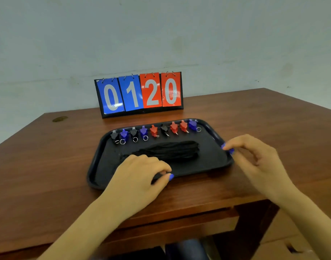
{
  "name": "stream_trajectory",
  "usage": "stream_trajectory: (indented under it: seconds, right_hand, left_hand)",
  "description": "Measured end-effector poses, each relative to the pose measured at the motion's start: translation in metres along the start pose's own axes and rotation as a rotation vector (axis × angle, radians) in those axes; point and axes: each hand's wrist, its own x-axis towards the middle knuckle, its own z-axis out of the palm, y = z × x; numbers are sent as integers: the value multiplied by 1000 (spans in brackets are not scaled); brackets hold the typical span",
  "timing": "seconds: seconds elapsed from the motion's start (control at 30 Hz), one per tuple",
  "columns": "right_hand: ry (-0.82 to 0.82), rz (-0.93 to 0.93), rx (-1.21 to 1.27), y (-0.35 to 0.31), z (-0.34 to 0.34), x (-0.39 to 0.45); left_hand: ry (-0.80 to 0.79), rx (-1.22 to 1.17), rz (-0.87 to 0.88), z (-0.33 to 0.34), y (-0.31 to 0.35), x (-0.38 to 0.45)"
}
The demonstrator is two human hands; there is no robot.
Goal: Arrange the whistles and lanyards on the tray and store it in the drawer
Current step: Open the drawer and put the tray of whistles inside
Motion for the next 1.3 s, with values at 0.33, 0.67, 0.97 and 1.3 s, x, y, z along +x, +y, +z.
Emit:
stream_trajectory:
  seconds: [0.33, 0.67, 0.97, 1.3]
  right_hand:
    - [608, 172, -319, 56, 6, -130]
    - [244, 984, -675, 178, -30, -205]
    - [-51, 1098, -987, 209, -42, -203]
    - [-153, 917, -801, 190, -83, -242]
  left_hand:
    - [-11, -48, 267, 58, 83, 16]
    - [-218, 87, 395, 101, 134, 77]
    - [-285, 115, 359, 107, 131, 81]
    - [-313, 44, 338, 105, 130, 81]
